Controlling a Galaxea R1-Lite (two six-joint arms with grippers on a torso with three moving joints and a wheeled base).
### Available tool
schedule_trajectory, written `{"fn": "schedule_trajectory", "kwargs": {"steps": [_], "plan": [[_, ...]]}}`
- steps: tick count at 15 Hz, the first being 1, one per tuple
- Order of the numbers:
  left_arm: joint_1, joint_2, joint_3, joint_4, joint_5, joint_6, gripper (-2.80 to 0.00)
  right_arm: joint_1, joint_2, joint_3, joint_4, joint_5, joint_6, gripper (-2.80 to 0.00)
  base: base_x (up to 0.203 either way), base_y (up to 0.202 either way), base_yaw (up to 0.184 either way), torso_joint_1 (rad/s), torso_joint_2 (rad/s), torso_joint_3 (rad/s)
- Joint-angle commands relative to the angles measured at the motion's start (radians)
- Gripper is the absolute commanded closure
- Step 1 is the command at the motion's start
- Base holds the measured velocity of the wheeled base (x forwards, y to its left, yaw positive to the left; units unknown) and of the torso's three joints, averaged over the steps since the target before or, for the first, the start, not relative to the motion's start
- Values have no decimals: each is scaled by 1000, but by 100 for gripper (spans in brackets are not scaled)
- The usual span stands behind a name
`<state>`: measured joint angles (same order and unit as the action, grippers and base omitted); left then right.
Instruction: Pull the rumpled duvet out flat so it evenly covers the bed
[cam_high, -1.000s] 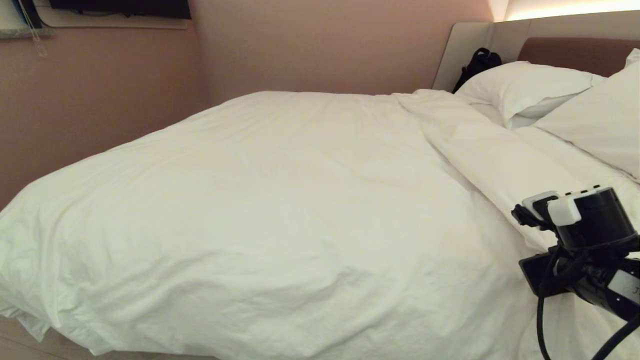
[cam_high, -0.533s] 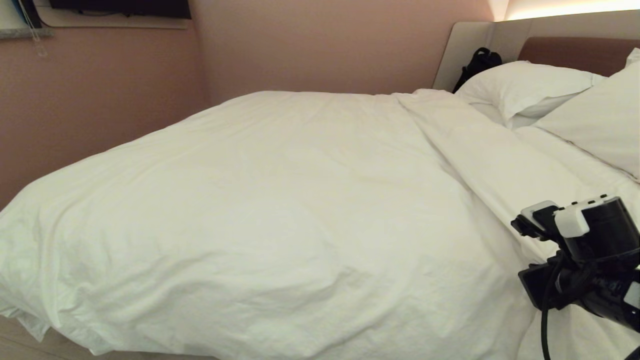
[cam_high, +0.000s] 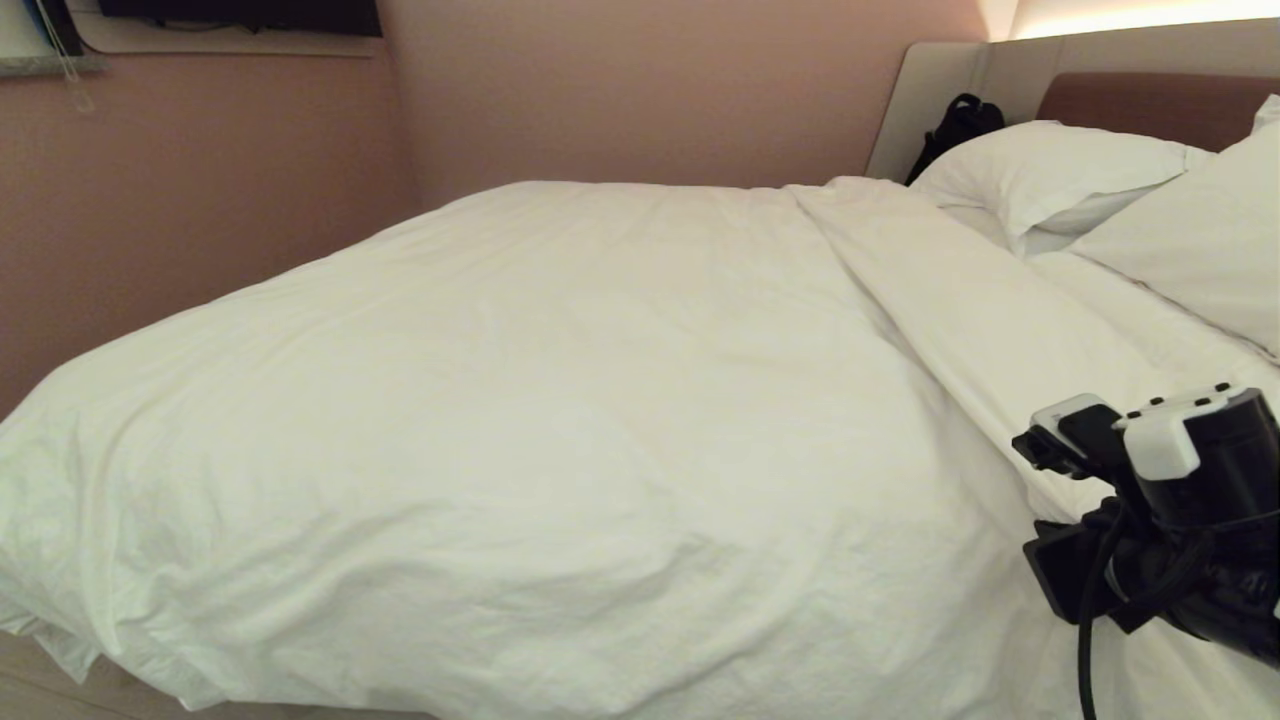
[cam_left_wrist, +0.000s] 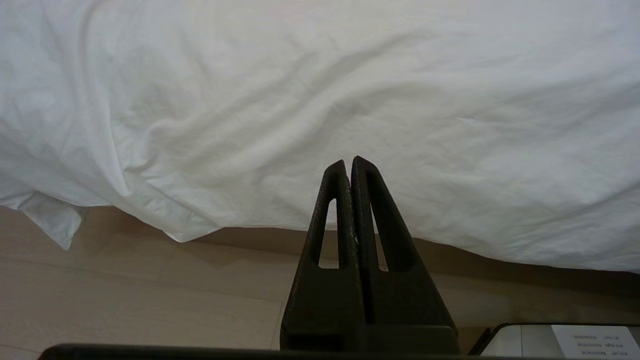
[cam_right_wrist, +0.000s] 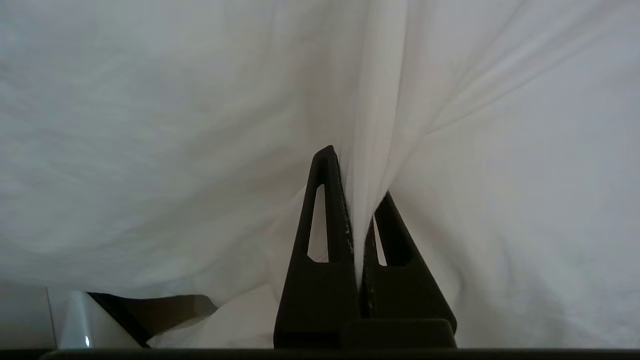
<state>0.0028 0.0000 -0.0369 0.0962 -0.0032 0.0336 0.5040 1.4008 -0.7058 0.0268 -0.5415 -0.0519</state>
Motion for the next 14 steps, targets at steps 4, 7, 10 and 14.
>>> {"fn": "schedule_trajectory", "kwargs": {"steps": [4,7,10,14], "plan": [[0,0,0,0,0,0,0,31,-4,-21,2,-3,12,0,0,0,0,0,0,0],[0,0,0,0,0,0,0,41,5,-8,4,-2,19,0,0,0,0,0,0,0],[0,0,0,0,0,0,0,41,31,14,0,11,25,0,0,0,0,0,0,0],[0,0,0,0,0,0,0,48,68,14,-7,98,93,0,0,0,0,0,0,0]]}}
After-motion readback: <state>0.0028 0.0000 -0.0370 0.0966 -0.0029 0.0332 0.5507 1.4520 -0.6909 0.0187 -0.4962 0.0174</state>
